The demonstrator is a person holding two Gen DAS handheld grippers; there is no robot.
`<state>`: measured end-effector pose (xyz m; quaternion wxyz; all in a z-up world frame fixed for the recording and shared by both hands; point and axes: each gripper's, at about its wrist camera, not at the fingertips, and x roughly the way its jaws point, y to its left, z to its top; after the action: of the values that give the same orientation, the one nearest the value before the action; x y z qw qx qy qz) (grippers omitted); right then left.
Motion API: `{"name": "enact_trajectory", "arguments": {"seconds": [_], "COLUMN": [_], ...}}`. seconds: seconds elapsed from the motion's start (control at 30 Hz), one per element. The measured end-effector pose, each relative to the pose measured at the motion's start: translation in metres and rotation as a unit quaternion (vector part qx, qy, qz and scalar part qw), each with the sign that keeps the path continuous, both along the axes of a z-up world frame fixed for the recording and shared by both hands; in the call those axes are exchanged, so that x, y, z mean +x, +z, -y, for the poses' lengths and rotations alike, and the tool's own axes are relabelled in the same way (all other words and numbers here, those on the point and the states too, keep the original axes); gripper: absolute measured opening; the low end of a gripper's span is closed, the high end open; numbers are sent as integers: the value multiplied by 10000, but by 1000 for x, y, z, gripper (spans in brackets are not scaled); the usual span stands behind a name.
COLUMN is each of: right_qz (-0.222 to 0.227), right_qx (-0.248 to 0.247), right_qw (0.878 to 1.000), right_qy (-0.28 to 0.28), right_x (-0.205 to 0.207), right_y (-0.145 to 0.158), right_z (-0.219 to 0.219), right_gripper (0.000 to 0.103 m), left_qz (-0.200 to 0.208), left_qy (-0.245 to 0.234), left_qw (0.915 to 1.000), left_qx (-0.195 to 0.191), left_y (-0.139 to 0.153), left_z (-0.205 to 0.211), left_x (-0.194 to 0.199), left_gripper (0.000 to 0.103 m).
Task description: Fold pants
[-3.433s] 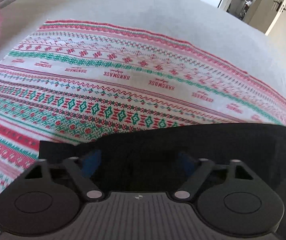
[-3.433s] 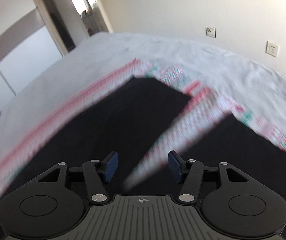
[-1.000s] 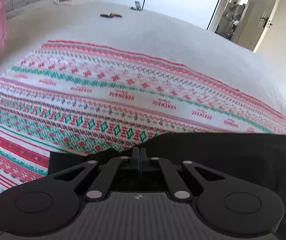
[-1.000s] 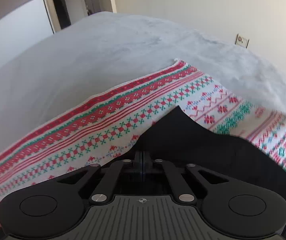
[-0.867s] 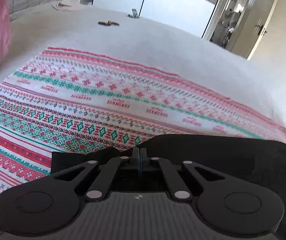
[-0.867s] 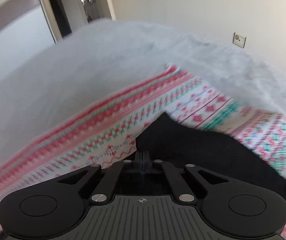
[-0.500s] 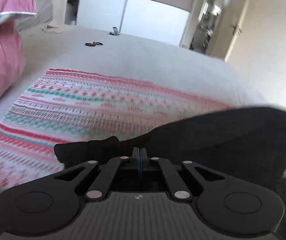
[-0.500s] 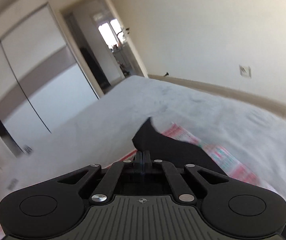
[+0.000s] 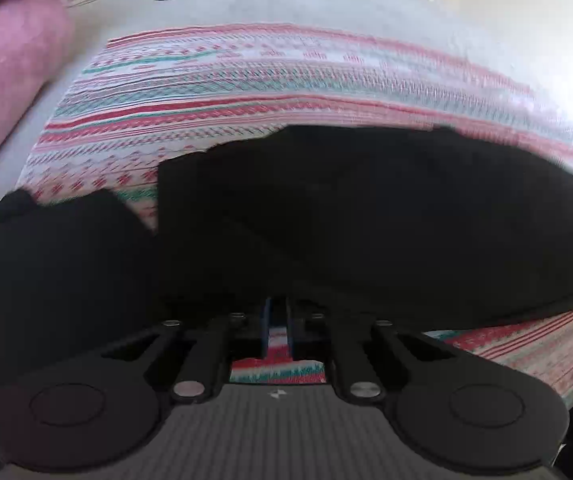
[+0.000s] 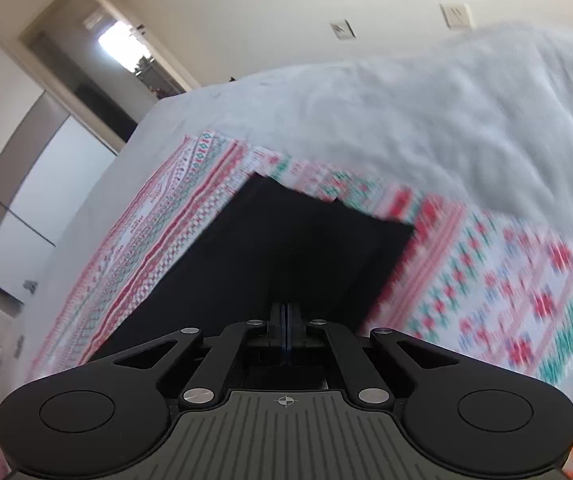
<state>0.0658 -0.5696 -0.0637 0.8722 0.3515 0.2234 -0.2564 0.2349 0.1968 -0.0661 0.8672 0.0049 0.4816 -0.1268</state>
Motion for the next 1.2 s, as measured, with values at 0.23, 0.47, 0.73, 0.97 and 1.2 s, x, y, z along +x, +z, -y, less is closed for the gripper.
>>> {"name": "enact_trajectory", "arguments": {"seconds": [0.23, 0.47, 0.73, 0.97, 1.2], "right_qz": [376, -137, -438, -260, -649], "right_qx": [384, 201, -315, -578, -419], "right_qw": [9985, 9992, 9983, 9976, 9967], "right_qy": [-136, -315, -233, 271, 266], "right_x": [-10, -1, 22, 4, -10], "right_y": [5, -11, 9, 25, -13], "right_z": [1, -7, 4, 5, 12], "right_gripper": [17, 56, 0, 0, 0], "left_qz": [149, -513, -602, -531, -795], "left_qy": [897, 2246, 3044, 2801, 2332], "left_qw": [9922, 9610, 9422, 9546, 9670], "left_qx": [-852, -1532, -1265, -867, -647], "left_y": [22, -13, -39, -23, -27], "left_z": [-28, -28, -18, -20, -18], "left_x": [-11, 19, 31, 4, 11], "left_gripper": [28, 60, 1, 0, 3]}}
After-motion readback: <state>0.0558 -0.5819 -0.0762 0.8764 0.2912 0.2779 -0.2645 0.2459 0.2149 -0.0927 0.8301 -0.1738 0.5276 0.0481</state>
